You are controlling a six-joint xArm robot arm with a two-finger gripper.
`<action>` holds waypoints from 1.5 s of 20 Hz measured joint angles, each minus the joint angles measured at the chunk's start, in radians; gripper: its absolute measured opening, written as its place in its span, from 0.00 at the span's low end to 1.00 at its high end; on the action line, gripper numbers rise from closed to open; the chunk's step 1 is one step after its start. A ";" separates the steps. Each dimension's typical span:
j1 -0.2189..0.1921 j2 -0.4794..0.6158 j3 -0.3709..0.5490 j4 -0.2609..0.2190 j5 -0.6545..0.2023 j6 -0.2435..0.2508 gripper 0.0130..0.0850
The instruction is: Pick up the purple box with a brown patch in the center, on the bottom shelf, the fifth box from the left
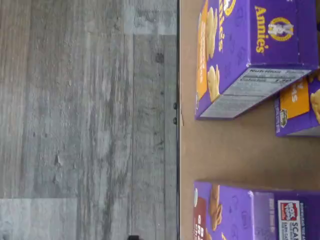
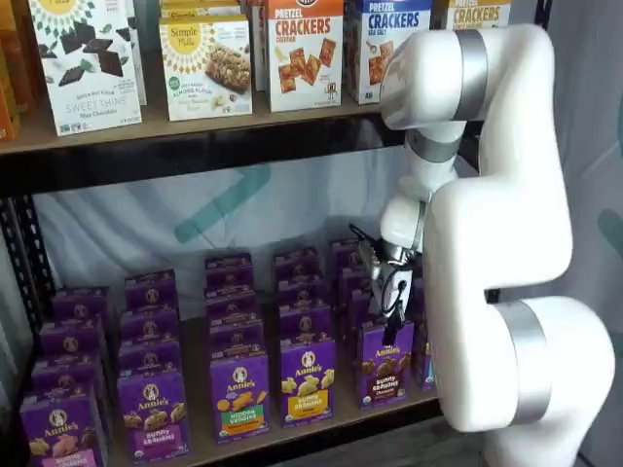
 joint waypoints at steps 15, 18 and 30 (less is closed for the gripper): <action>-0.011 0.161 -0.176 -0.140 -0.022 0.115 1.00; -0.012 0.199 -0.209 -0.244 -0.021 0.207 1.00; -0.010 0.273 -0.274 -0.313 -0.010 0.273 0.94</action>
